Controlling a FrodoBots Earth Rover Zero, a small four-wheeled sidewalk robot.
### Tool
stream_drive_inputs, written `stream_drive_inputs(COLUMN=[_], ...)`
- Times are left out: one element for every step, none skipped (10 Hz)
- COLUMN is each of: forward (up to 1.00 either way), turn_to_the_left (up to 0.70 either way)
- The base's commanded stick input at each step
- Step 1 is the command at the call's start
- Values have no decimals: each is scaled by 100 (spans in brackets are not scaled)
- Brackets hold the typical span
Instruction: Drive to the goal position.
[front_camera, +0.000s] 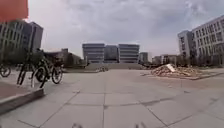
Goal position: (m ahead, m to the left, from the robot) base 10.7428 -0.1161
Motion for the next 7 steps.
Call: stream_drive_inputs(forward=[45, 45, 45, 45, 45, 45, 45], turn_to_the_left=[0, 0, 0, 0, 0, 0, 0])
